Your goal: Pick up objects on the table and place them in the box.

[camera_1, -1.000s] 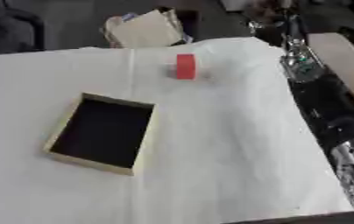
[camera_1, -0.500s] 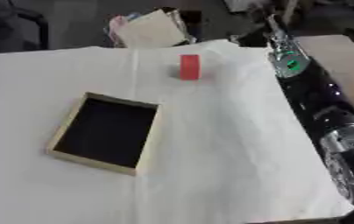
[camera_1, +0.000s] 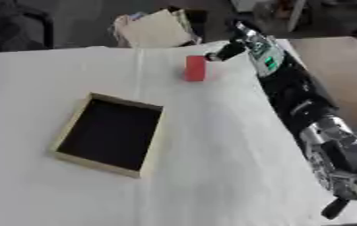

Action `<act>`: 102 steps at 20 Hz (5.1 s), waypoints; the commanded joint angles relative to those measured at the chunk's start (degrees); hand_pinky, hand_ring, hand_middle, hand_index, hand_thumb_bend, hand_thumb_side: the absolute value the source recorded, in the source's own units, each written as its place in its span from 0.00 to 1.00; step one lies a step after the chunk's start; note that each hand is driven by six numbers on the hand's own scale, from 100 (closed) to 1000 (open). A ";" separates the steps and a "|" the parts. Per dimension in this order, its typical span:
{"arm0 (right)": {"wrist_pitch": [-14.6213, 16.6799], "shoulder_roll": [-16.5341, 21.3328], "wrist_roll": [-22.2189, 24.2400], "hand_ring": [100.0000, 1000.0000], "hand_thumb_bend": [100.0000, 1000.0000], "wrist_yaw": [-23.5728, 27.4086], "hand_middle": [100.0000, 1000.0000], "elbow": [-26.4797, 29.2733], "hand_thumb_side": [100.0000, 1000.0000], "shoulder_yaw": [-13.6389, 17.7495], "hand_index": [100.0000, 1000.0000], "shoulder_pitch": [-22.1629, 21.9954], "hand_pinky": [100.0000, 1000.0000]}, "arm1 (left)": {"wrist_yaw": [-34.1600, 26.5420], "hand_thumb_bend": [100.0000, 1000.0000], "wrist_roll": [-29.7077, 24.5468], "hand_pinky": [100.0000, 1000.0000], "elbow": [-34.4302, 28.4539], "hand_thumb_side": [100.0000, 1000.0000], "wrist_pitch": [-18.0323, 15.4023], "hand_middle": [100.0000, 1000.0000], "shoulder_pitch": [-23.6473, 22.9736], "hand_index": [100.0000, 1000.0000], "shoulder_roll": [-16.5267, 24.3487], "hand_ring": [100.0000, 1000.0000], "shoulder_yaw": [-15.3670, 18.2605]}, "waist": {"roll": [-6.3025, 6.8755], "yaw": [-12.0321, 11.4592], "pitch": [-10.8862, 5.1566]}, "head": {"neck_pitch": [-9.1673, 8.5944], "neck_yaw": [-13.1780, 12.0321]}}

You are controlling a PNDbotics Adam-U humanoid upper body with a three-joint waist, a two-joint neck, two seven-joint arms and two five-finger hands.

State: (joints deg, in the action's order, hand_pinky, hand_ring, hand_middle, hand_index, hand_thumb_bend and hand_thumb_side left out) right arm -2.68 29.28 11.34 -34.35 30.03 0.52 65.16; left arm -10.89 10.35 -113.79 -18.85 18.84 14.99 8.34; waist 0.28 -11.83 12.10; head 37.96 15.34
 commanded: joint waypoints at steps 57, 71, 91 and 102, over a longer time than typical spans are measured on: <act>13.13 -6.95 17.06 0.62 0.00 -0.90 0.31 26.44 0.00 -16.48 0.71 -3.05 0.56 | -0.41 0.13 -0.76 0.78 -0.81 0.37 -0.25 0.64 0.92 0.79 0.23 0.63 -0.05 | 0.60 -0.02 -0.13 | -0.28 1.40; 15.15 -13.66 24.94 0.65 0.00 3.86 0.42 32.51 0.00 -25.19 0.78 -7.14 0.57 | -0.62 0.13 -0.99 0.78 -0.81 0.37 -0.07 0.64 0.85 0.79 -0.08 0.63 -0.17 | 0.68 0.48 0.09 | 0.10 2.01; 18.42 -14.49 14.10 0.79 0.64 -1.49 0.94 31.36 0.22 -22.88 1.00 -8.68 0.64 | -0.62 0.13 -0.96 0.78 -0.81 0.37 -0.08 0.64 0.66 0.79 -0.18 0.63 -0.05 | 1.18 1.25 0.43 | 0.00 1.85; 13.68 -9.52 7.98 0.74 0.68 7.01 0.88 39.98 0.36 -19.14 1.00 -5.90 0.57 | -0.54 0.13 -0.90 0.78 -0.81 0.37 0.04 0.64 0.19 0.79 -0.01 0.63 0.04 | 1.27 1.77 -0.21 | 0.25 1.78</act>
State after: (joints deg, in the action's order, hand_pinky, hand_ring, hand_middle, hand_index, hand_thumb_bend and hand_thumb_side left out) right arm 11.57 17.84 20.39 -28.52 67.98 -19.86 57.73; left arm -11.33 9.41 -113.78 -18.87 18.68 14.02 8.05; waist 1.36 -10.11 13.07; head 37.82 17.23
